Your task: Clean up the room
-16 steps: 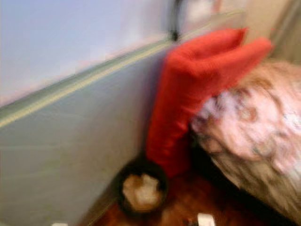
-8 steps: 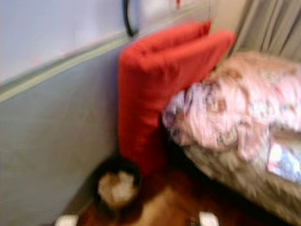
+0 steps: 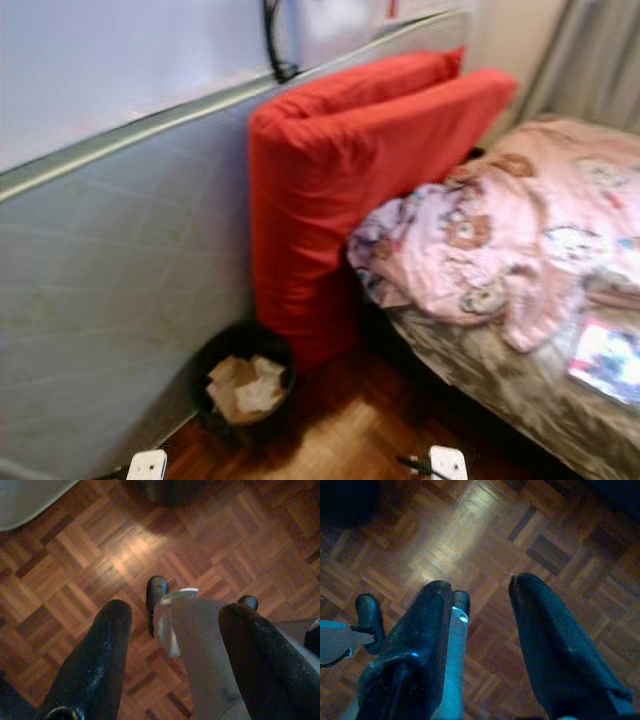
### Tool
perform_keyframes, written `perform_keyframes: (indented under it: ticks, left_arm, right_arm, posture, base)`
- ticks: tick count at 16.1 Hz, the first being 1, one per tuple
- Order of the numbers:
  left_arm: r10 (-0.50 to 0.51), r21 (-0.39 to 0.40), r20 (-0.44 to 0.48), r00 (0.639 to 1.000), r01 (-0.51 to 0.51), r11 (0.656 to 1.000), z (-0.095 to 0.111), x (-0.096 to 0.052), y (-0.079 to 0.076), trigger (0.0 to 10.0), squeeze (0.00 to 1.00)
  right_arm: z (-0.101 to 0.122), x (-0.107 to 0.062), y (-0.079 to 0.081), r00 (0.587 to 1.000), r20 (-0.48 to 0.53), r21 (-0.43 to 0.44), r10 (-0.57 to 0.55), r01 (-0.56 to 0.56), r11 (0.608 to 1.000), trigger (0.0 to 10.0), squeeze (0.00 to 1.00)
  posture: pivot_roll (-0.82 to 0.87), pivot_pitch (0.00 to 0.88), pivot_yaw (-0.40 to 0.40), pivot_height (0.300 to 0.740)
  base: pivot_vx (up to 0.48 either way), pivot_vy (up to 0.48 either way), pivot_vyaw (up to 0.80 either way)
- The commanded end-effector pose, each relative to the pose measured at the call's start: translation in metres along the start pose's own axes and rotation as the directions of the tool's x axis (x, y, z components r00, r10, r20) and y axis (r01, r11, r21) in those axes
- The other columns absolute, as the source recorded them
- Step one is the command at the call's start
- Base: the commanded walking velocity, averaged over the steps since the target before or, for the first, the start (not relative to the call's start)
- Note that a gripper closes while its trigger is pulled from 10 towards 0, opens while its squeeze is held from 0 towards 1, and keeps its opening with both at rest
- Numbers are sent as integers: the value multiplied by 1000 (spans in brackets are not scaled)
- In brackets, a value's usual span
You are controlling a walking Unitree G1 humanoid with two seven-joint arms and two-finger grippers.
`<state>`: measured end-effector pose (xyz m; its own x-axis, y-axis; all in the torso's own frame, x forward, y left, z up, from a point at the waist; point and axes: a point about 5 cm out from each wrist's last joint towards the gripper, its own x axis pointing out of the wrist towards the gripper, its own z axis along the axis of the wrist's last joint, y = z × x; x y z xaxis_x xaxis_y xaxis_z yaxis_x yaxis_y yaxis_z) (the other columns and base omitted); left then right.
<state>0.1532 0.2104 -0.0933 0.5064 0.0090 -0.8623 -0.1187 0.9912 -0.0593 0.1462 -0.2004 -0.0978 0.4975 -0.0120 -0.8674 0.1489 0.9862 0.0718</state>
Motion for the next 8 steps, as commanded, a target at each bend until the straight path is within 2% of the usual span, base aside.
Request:
perform_keyframes:
  ticks: [1, 2, 5, 8]
  left_arm:
    - [6, 32, -13, 1000, -5, 999, -1, -1, 7, 10000, 0]
    - [5, 57, -11, 1000, -4, 998, 1, -1, 8, 10000, 0]
    - [20, 41, 24, 999, -21, 999, 11, -1, 11, 10000, 0]
    - [30, 29, 17, 999, -30, 999, 5, -3, 15, 10000, 0]
  right_arm:
    - [4, 1, 4, 1000, 13, 21, 5, -6, 1000, 10000, 0]
    - [5, 1, 4, 1000, 15, 24, 1, -1, 1000, 10000, 0]
    - [10, 3, 7, 1000, 16, 14, 16, -16, 1000, 10000, 0]
    - [8, 3, 9, 1000, 19, 30, 24, -25, 999, 10000, 0]
  posture:
    - [0, 0, 26, 740]
    - [16, 0, 29, 740]
    - [54, 0, 22, 740]
    - [32, 0, 30, 740]
  base:
    - [0, 0, 0]
    - [0, 0, 0]
    - [0, 0, 0]
    - [0, 0, 0]
